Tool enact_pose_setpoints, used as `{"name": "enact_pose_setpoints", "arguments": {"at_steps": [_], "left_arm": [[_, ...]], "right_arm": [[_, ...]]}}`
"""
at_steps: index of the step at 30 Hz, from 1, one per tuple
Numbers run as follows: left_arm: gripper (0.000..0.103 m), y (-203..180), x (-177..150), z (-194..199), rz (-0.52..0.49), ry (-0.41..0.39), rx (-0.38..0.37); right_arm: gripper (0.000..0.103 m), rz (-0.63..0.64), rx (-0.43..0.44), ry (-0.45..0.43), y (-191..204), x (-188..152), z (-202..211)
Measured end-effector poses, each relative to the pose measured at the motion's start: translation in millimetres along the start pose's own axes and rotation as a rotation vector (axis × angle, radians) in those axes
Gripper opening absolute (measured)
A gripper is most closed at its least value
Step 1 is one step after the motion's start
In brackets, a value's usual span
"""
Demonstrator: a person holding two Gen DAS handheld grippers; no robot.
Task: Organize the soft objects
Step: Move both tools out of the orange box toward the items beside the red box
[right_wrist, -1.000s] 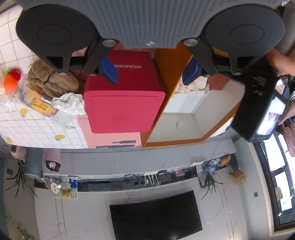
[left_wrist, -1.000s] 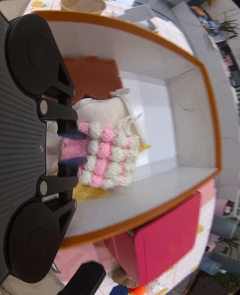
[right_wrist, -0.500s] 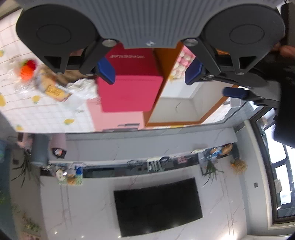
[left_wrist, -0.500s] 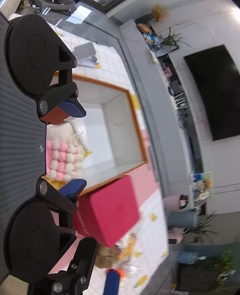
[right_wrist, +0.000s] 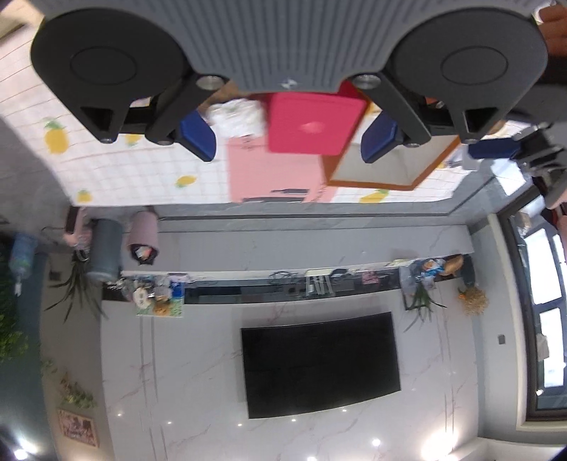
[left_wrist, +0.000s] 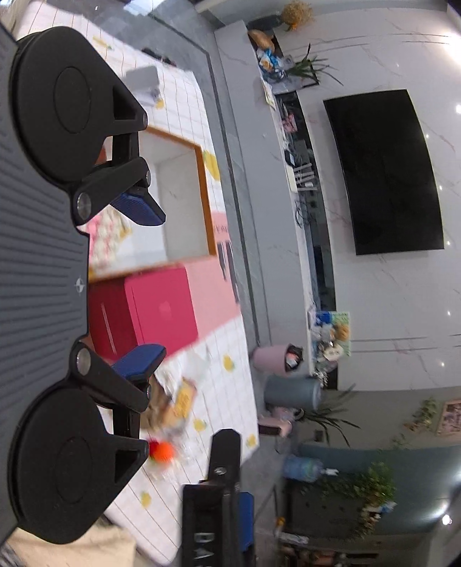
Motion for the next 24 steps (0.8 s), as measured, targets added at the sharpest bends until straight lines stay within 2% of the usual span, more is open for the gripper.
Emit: {"name": "enact_pose_setpoints", "arguments": {"at_steps": [6, 9, 12, 16, 19, 22, 24], "left_arm": [[0.09, -30, 3, -11, 0.075, -0.018, -0.061], [0.09, -48, -3, -27, 0.106, -0.006, -0.087], [0.09, -69, -13, -46, 0.128, 0.004, -0.069], [0.09, -100, -31, -76, 0.174, 0.018, -0.044], [0.09, -116, -47, -107, 0.233, 0.043, -0.015], [0.09, -125, -65, -133, 0.303, 0.021, 0.091], [0.09, -132, -77, -152, 0.337, 0.033, 0.129]], "right_arm": [[0.091, 0.044, -0.064, 0.021, -53, 16, 13], [0.091, 0.079, -0.088, 0.034, -83, 8, 11], [0.091, 0.079, -0.122, 0.061, -124, -10, -2], [0.091, -0.053, -0.163, 0.082, -188, -46, -31], [0.086, -0.217, -0.166, 0.159, -227, -83, -56], [0.085, -0.361, -0.173, 0.226, -249, -112, -77], [0.085, -0.433, -0.177, 0.255, -254, -122, -87]]}}
Point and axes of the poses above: each gripper's, at about its wrist camera, not at the fingertips, and z roughly against the way its jaws point, y to its left, x to its top, the point moved 10 cm from there along -z, roughly the way its jaws point, and after that the axes turned 3 degrees about -z, right-handed, at the moved point
